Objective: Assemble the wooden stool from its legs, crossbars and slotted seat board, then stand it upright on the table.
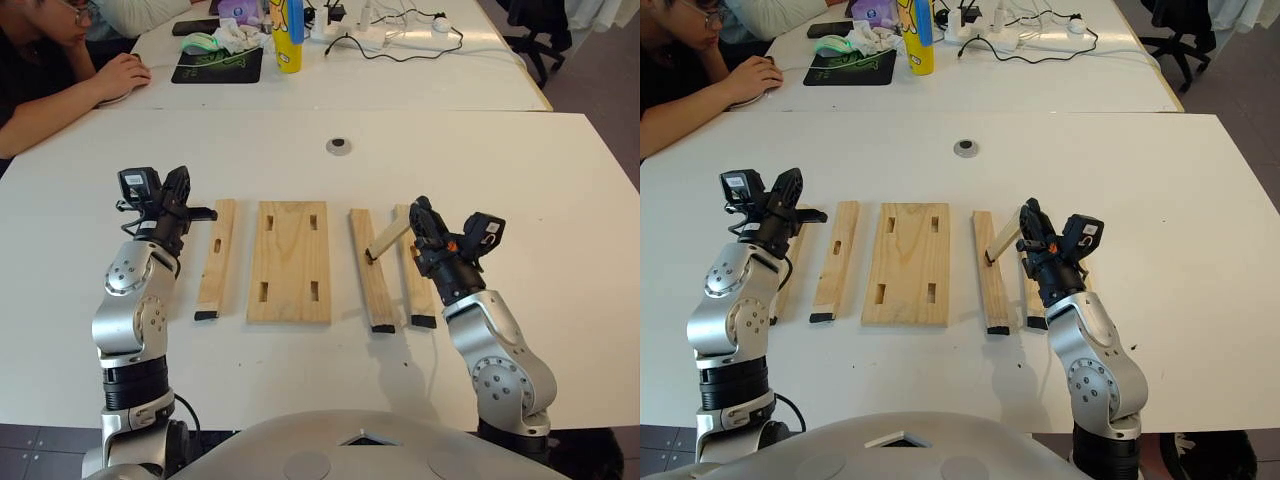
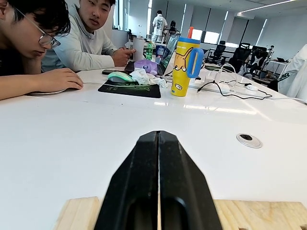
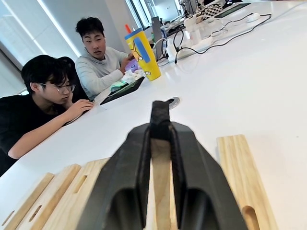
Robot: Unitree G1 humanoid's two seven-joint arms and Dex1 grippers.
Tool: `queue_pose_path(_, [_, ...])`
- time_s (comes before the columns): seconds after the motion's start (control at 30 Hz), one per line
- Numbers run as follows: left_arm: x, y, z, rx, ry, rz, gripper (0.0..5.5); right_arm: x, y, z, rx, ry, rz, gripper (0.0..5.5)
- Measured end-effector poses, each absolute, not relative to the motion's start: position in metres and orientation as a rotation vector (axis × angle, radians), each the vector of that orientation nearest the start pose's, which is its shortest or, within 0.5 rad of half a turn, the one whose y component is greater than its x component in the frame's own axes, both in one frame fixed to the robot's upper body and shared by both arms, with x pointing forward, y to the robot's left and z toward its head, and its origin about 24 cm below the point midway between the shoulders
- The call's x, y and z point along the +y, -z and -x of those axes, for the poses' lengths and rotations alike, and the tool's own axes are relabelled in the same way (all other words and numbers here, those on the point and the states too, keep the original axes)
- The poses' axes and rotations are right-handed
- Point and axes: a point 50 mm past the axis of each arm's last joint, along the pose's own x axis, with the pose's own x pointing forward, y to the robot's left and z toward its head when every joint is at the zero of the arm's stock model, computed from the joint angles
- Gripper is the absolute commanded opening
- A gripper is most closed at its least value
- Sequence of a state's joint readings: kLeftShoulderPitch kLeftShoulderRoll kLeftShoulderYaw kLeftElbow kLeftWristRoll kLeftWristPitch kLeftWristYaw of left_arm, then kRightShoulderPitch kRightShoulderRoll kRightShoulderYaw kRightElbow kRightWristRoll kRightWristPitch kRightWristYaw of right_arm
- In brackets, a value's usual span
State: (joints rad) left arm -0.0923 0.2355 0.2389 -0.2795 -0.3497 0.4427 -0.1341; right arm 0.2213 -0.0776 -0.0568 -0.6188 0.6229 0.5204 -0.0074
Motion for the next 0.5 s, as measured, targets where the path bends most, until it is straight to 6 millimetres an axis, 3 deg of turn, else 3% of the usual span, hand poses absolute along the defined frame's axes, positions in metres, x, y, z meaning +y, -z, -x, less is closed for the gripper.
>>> queue_pose_path(0.3, [0.218,-0.107,-0.261,0.015,0.052,0.106,0.0,-0.156,-0.086,-0.196,0.082,-0.124,-0.482,0.43])
queue_pose_path(0.5, [0.217,-0.107,-0.262,0.018,0.056,0.106,0.0,-0.14,-0.092,-0.201,0.065,-0.209,-0.262,0.43])
